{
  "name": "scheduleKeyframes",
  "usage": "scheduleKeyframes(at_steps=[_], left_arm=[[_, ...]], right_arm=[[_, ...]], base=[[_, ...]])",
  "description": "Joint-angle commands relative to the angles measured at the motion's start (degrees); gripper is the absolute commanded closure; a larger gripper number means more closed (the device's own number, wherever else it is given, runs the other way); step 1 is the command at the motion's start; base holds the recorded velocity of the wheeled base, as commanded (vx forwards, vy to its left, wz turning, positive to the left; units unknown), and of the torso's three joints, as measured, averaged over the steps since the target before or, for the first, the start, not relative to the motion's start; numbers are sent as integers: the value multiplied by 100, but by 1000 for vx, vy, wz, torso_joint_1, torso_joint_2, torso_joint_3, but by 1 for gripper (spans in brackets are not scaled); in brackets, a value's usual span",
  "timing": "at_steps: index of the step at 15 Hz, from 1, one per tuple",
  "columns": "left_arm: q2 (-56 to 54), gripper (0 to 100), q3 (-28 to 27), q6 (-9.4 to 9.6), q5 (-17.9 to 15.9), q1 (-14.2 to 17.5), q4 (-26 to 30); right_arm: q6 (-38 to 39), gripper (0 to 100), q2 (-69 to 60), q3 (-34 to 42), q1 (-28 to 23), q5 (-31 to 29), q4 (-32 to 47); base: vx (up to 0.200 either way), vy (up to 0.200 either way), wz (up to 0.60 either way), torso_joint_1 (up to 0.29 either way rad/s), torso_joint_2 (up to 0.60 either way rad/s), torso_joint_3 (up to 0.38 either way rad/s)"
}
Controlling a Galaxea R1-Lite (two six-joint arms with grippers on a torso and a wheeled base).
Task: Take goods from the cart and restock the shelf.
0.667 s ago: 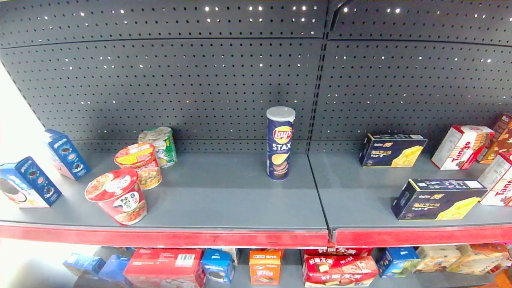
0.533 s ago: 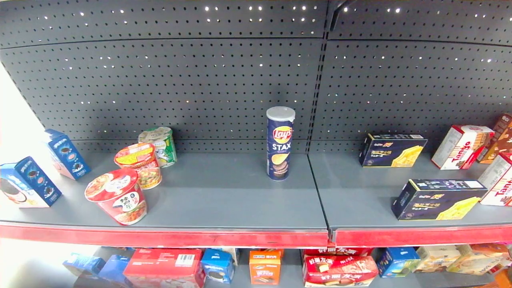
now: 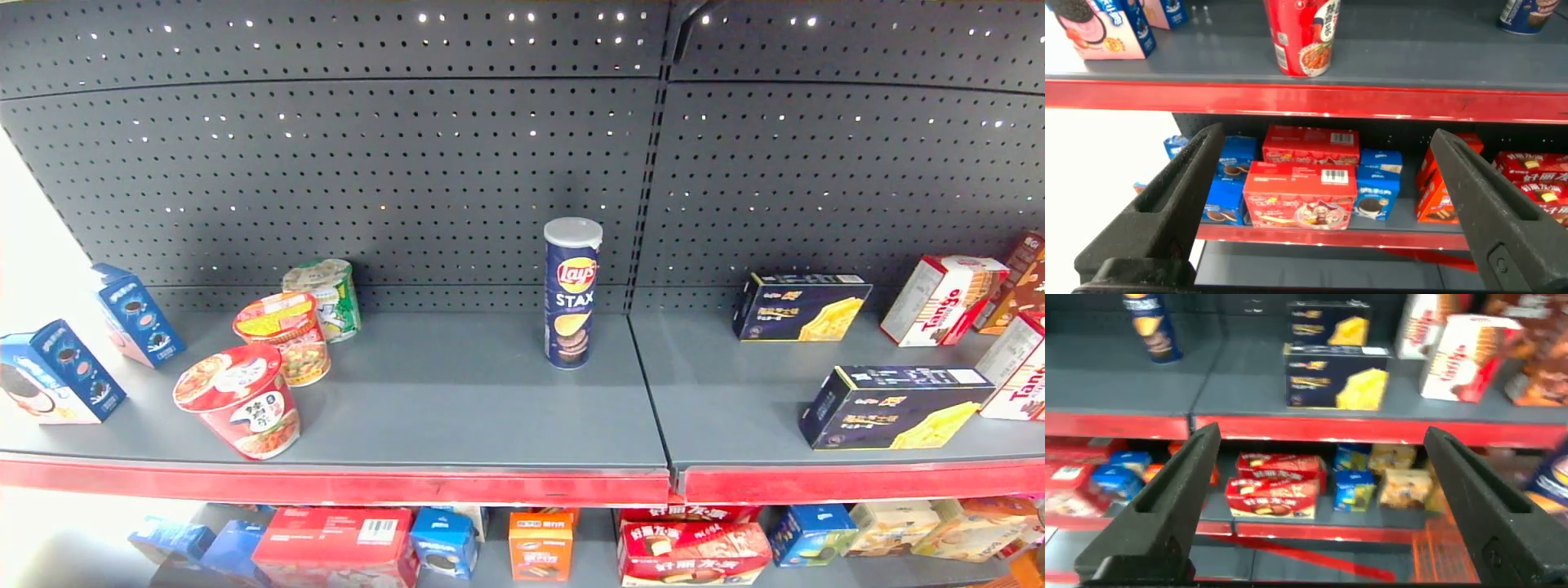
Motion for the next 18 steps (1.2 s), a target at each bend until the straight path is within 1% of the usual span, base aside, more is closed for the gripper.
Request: scheduleKeyframes(at_steps=[1, 2, 3, 4, 5, 6, 7, 8, 10, 12, 13, 14, 16, 18], left_arm=[[-1, 0, -4, -1, -5, 2, 0], [-1, 0, -4, -1, -5, 2, 0], [-1, 0, -4, -1, 4, 2, 0], [-1, 0, -4, -1, 4, 2, 0], [-1, 0, 5, -1, 4, 2, 0], [-1, 0, 5, -1, 4, 2, 0], [-1, 0, 5, -1, -5, 2, 0], [-1, 0, 5, -1, -5, 2, 0], [-1, 0, 5, -1, -5, 2, 0], [-1, 0, -4, -1, -5, 2, 0], [8, 0, 5, -1, 4, 2, 0], [-1, 0, 5, -1, 4, 2, 0], [-1, 0, -4, -1, 4, 2, 0], [-1, 0, -4, -1, 4, 2, 0]], right_arm=[[89, 0, 444, -389, -629, -27, 234], [194, 0, 523, -573, -699, 17, 471], [212, 0, 462, -626, -524, 61, 717], [265, 0, 444, -582, -234, 78, 1051], [159, 0, 480, -609, -330, 87, 1271], [115, 0, 409, -635, -673, 87, 1544], [80, 0, 392, -714, -770, 96, 1869], [71, 0, 383, -749, -585, 61, 1965], [71, 0, 374, -802, -330, 87, 2001], [71, 0, 374, -819, -269, 113, 2018], [71, 0, 374, -811, -269, 122, 2018], [62, 0, 374, -811, -339, 192, 2106], [36, 0, 374, -837, -506, 649, 2194], [18, 0, 374, -793, -664, 755, 2194]], base=[[0, 0, 0, 0, 0, 0], [0, 0, 0, 0, 0, 0], [0, 0, 0, 0, 0, 0], [0, 0, 0, 0, 0, 0], [0, 0, 0, 0, 0, 0], [0, 0, -600, -2, 12, 2], [0, 0, -600, 2, 2, 2], [0, 0, -600, -7, 2, -2], [0, 0, 0, 0, 0, 0], [0, 0, 0, 0, 0, 0], [0, 0, 0, 0, 0, 0], [0, 0, -600, -2, 2, 7], [0, 0, -600, -5, 0, 5], [0, 0, -600, 10, 10, 5]])
